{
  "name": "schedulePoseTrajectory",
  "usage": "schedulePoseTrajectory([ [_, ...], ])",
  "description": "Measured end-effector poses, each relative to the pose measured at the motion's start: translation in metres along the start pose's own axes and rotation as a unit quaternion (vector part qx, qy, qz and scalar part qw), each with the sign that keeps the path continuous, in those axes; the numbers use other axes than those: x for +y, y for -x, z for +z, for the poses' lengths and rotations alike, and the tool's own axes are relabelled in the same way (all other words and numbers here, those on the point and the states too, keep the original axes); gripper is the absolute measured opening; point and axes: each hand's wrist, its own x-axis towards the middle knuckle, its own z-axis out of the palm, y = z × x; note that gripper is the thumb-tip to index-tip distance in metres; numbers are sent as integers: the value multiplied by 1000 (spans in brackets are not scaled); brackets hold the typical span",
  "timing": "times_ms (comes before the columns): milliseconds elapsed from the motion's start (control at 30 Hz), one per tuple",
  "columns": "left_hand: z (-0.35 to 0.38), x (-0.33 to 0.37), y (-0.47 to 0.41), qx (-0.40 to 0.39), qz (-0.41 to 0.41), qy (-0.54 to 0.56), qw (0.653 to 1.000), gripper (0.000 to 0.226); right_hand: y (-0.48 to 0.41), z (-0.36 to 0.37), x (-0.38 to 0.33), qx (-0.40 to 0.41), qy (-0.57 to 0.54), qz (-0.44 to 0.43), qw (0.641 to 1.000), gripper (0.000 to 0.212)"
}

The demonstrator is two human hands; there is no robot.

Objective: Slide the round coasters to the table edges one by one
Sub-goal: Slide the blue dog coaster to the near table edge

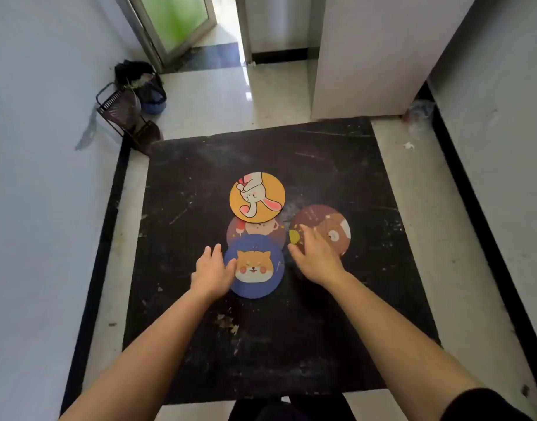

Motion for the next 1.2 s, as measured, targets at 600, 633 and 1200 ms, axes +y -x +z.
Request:
schedulePoseTrajectory([
  [600, 41, -23, 13, -10, -137, 376, 917, 13, 27, 51, 5, -26, -231, 165, 959, 31],
  [633, 41, -24, 21, -16, -137, 383, 913, 14, 34, 48, 6, -19, -224, 162, 961, 30],
  [1200, 109, -86, 105, -51, -114, 298, 946, 14, 144, 113, 67, -19, -147, 217, 965, 28],
])
